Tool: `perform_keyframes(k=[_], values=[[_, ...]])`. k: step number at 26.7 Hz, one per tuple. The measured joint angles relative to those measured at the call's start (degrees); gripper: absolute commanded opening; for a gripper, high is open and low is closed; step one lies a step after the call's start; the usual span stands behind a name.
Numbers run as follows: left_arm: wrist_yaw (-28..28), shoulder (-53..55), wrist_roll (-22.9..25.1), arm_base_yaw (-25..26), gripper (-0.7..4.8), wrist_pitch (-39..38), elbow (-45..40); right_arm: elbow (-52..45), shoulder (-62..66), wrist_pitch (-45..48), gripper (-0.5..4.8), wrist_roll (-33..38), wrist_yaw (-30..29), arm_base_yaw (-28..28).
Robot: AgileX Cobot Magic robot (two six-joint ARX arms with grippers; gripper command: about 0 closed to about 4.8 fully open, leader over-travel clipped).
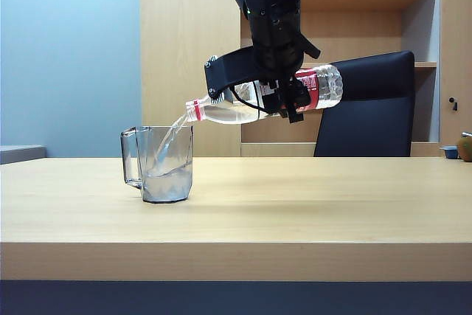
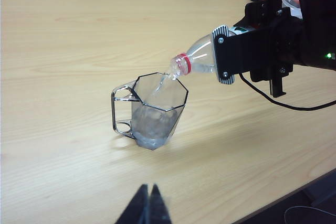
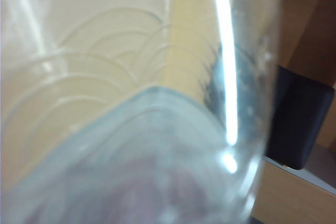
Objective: Pick up the mineral water bottle on the table and pour water into the mug until it's half full.
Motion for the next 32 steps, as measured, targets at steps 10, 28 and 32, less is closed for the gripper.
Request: perform_keyframes(k=[10, 28, 32], values=[[0.00, 0.02, 0.00, 0.00, -0.06, 0.00, 0.02, 0.11, -0.07, 1.46, 2.56, 1.33, -0.24, 1.33], [0.04, 0.00, 0.00, 0.00, -0.06, 0.00, 0.00, 0.09, -0.09, -5.29, 2.46, 38.34, -8.44, 1.53], [0.04, 0.00, -0.02, 0.00, -0.06, -0.02, 0.02, -0.22, -0.11, -5.40, 2.42, 56.72, -15.76, 0.87]])
